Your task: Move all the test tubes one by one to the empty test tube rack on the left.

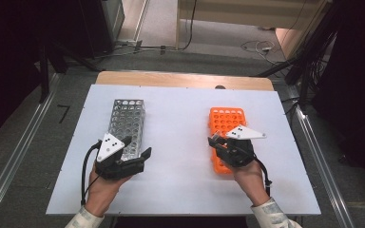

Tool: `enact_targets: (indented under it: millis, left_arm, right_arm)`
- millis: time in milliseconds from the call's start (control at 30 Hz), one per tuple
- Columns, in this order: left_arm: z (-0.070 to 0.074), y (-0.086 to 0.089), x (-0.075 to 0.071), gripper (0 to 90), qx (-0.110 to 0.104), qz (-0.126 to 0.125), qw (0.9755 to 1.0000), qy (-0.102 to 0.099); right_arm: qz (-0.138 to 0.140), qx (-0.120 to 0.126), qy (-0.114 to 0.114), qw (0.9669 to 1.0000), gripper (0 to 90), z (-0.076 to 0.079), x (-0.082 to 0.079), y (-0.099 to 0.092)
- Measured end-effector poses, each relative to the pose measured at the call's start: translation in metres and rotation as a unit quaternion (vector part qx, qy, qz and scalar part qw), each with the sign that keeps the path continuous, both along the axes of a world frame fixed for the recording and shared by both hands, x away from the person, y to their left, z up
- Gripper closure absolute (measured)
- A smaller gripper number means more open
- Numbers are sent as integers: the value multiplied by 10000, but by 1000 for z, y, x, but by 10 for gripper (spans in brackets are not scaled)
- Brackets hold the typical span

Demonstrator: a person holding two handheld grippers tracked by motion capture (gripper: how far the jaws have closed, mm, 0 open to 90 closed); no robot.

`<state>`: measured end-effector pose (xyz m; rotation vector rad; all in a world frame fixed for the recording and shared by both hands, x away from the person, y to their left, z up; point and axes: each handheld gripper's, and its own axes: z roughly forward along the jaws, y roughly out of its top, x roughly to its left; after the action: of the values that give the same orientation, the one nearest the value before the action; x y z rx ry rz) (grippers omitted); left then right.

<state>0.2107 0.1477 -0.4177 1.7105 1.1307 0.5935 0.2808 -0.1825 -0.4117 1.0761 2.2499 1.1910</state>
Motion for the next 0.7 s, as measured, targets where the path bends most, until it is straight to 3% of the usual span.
enact_targets:
  millis: [700]
  left_arm:
    - [0,-27,4,240,-37,-260,9996,-54]
  right_arm:
    - [569,-118,108,9982,731,-9,-14,37]
